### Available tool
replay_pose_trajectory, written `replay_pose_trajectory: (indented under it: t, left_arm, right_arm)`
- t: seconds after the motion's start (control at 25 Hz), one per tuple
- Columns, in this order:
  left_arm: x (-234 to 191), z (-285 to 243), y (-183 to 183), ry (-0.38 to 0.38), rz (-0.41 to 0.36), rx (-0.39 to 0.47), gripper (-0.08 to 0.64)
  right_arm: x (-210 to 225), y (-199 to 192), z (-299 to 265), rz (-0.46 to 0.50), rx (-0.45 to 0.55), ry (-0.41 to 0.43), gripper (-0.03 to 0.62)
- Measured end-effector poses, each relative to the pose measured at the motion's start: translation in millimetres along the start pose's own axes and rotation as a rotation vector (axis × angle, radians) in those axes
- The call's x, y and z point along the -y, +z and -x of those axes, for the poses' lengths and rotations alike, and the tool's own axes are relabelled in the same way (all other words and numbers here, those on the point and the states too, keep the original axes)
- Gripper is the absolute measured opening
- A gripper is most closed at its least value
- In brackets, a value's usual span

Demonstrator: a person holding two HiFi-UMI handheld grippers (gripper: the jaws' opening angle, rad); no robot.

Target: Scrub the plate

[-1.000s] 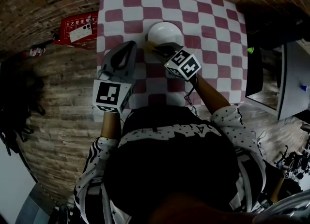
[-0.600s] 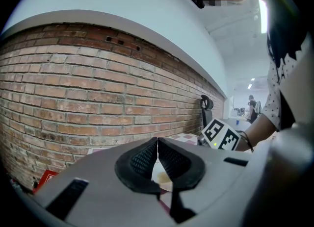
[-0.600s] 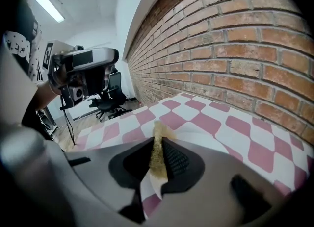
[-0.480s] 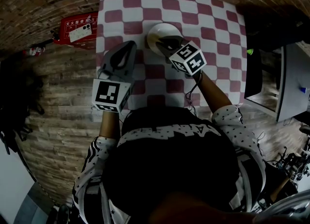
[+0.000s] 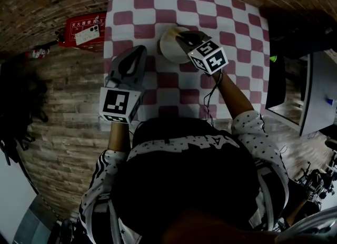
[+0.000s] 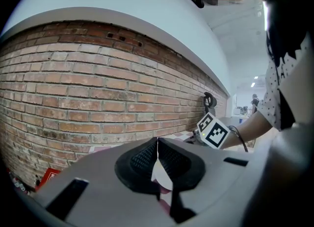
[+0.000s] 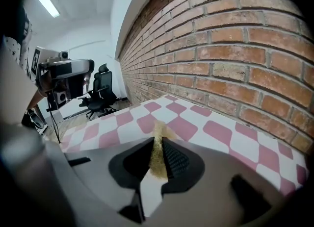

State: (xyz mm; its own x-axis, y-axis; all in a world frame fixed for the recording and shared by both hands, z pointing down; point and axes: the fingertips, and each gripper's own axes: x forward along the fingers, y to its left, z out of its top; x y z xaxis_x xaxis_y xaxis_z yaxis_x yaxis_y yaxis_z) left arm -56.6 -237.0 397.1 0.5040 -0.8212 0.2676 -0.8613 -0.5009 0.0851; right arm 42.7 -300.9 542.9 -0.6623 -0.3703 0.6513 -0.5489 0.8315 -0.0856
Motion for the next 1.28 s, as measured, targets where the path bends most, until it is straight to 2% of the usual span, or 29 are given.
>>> replay_pose_trajectory:
  t: [0.6, 1.28]
  left_arm:
    - [-5.5, -17.1, -4.3, 0.007, 0.011, -0.021, 0.014]
    - [-5.4, -18.0, -5.6, -0.001, 0.003, -0.029, 0.014]
  right_arm:
    - [17.0, -10.6, -12.8, 0.021, -0.039, -0.018, 0.054]
    - [-4.4, -25.5, -19.7, 0.018, -0.09, 0.047, 0.054]
